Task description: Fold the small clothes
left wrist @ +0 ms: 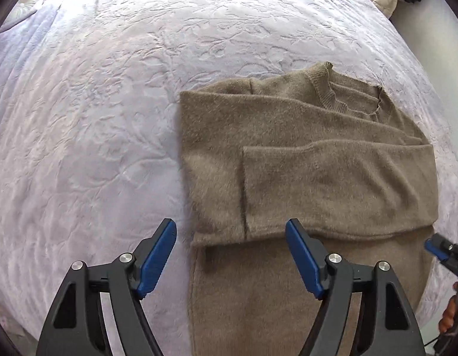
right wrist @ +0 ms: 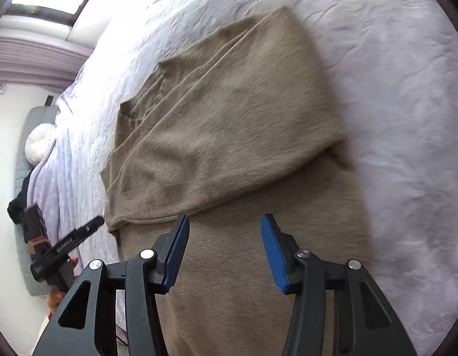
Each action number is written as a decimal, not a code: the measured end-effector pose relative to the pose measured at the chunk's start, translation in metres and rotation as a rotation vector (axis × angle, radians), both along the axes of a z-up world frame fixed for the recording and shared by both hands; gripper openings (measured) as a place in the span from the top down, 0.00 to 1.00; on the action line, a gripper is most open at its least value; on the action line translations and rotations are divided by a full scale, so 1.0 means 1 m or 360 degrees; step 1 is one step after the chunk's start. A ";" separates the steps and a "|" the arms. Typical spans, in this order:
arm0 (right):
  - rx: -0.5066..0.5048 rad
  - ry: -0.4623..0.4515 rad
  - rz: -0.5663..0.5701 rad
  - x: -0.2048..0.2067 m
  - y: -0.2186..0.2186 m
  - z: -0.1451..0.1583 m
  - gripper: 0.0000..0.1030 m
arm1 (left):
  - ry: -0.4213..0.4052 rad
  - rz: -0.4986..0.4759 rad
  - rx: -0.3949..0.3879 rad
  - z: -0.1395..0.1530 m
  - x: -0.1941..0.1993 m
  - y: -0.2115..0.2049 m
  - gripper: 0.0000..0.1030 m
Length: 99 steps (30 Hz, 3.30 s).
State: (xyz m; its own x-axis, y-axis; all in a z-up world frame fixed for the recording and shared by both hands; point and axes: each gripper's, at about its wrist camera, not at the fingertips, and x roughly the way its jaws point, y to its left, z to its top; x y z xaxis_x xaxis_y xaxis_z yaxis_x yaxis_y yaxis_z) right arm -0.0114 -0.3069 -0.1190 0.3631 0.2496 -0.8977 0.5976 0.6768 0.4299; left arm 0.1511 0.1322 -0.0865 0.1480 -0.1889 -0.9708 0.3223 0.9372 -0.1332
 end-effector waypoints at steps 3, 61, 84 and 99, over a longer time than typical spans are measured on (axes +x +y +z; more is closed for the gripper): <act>-0.0104 0.0005 -0.0030 -0.008 -0.015 0.010 0.47 | -0.0004 0.0016 0.0054 0.002 -0.013 0.007 0.25; -0.0152 0.0399 0.0393 -0.138 0.090 0.035 0.33 | 0.0339 -0.0154 0.0162 0.009 -0.192 0.045 0.25; 0.0097 0.0478 0.0418 -0.194 0.060 0.001 0.33 | 0.0715 -0.0310 -0.0176 -0.072 -0.239 0.104 0.25; 0.0549 0.0456 0.0554 -0.198 0.084 -0.033 0.31 | 0.0766 -0.0407 -0.0420 -0.078 -0.272 0.068 0.25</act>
